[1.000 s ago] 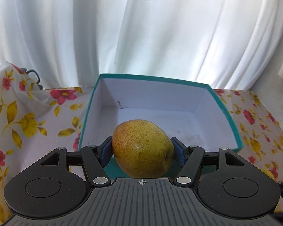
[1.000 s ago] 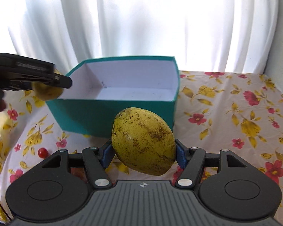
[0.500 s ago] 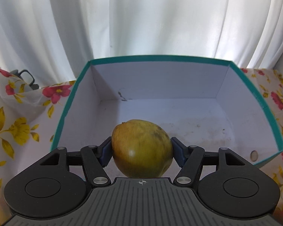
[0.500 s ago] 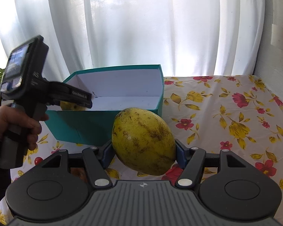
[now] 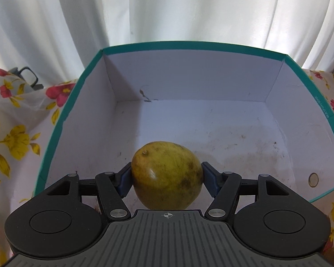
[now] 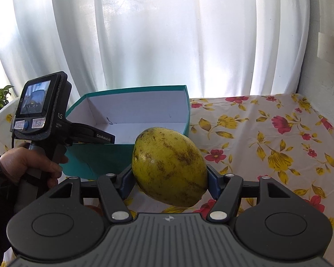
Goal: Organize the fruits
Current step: 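Drop the pear into the teal box with the left while the right carries its fruit over, then lower the speckled yellow fruit into the teal box and open the right gripper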
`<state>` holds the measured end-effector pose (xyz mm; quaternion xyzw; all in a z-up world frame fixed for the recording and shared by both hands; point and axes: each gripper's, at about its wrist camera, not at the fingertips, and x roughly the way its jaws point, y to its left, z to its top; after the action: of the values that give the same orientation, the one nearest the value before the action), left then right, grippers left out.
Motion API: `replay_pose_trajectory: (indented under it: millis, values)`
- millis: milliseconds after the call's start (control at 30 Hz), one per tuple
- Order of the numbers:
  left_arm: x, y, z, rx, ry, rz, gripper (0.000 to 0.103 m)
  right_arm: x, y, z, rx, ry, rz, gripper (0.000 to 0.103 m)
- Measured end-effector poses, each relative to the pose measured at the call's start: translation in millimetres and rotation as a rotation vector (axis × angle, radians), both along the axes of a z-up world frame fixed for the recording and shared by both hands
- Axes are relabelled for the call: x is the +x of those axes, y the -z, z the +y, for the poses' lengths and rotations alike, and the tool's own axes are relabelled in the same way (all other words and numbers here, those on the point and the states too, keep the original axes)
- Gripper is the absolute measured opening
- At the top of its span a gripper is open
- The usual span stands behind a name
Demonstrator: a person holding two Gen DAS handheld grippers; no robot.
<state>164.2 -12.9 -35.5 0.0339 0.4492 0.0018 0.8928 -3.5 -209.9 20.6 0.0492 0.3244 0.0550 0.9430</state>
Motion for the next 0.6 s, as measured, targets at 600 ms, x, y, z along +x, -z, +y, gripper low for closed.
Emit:
replay_pose_trajectory:
  millis: [600]
  values:
    - [-54.5,-52.6,31.2,-0.052,-0.035,-0.143,0.083,30.1,20.2,-1.0,-0.072,-0.003,0.099,0.057]
